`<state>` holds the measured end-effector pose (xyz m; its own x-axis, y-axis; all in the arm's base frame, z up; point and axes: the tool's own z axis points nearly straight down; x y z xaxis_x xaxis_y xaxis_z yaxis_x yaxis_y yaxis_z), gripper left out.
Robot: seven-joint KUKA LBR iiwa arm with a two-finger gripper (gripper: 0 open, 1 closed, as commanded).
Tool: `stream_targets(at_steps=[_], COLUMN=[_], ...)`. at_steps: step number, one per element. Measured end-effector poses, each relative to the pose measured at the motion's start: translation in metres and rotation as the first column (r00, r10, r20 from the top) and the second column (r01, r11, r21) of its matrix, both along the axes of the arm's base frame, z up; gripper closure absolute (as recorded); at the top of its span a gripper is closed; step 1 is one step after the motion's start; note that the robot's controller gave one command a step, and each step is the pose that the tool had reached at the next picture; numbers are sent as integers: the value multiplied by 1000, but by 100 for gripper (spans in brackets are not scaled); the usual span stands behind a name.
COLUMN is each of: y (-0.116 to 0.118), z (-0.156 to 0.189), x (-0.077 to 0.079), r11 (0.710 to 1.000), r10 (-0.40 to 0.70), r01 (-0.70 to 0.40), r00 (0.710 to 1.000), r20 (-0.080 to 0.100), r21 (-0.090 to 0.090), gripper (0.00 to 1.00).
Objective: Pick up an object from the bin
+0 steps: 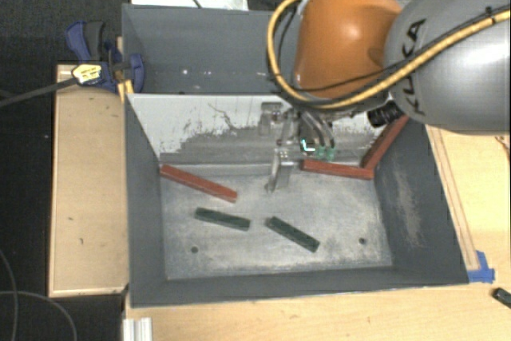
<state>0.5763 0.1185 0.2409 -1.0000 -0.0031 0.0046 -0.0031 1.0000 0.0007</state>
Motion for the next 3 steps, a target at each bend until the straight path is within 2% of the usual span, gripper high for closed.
stream_targets(at_steps=[1, 2, 3], y=[114, 86, 64], z=[-175, -139, -140], x=[-9, -33, -29], r11=[1000, 999, 1000], r10=[-16, -52, -28], r01=[16, 52, 28], r00=[1000, 999, 1000], r20=[-1, 5, 3], r21=[1, 0, -2], gripper=[0, 0, 0])
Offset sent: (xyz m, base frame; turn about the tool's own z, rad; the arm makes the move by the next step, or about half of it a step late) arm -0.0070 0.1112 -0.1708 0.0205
